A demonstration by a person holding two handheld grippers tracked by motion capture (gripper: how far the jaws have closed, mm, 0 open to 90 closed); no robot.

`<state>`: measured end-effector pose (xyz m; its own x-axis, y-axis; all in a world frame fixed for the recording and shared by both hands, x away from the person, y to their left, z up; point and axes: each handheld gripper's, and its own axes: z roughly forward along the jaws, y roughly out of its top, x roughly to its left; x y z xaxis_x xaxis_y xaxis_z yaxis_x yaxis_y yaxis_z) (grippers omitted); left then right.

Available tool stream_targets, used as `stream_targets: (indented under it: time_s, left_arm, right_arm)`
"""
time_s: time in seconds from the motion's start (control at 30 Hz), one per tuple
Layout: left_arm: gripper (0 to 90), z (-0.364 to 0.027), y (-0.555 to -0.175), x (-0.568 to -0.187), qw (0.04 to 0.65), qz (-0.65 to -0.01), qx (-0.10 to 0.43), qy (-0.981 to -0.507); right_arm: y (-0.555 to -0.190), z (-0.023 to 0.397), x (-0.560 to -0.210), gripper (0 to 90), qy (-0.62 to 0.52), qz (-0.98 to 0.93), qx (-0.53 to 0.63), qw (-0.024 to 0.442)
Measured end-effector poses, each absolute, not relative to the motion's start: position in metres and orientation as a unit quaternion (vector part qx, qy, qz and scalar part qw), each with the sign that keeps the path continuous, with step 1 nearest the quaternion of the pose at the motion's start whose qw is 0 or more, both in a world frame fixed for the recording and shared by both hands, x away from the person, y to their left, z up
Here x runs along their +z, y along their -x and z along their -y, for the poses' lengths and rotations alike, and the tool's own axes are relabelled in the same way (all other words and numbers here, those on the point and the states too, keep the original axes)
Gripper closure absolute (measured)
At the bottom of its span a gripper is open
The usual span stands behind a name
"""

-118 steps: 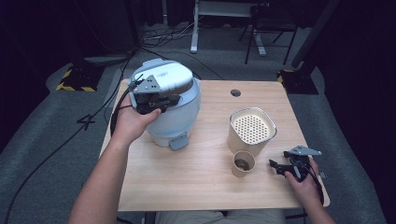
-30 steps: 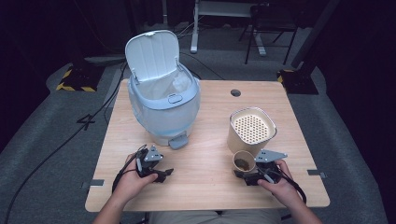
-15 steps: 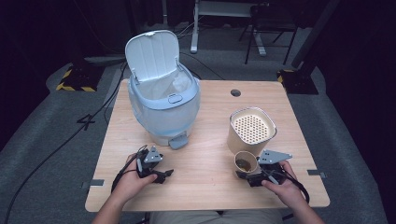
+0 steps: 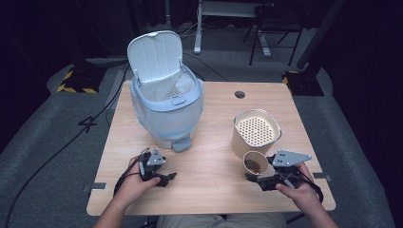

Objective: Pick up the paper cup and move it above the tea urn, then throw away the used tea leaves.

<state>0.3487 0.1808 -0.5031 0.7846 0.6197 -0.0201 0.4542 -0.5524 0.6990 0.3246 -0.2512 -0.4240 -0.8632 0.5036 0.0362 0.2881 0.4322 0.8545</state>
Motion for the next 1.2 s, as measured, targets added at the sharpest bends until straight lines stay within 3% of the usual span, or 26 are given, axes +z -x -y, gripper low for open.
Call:
stream_targets:
  time_s: [0.7,1.2]
  left_arm:
    - [24.4,-0.18,-0.349,-0.503,0.359,-0.309,0.117,-0.873]
    - [24.3,-0.18,-0.349,-0.503,0.36,-0.309,0.117,-0.873]
  right_arm:
    - [-0.341,0.259,-0.369,28.7,-0.24,-0.826,0.49,0.141]
    - [-0.392,0.267,-0.327,29.3,-0.239,-0.827,0.48,0.17]
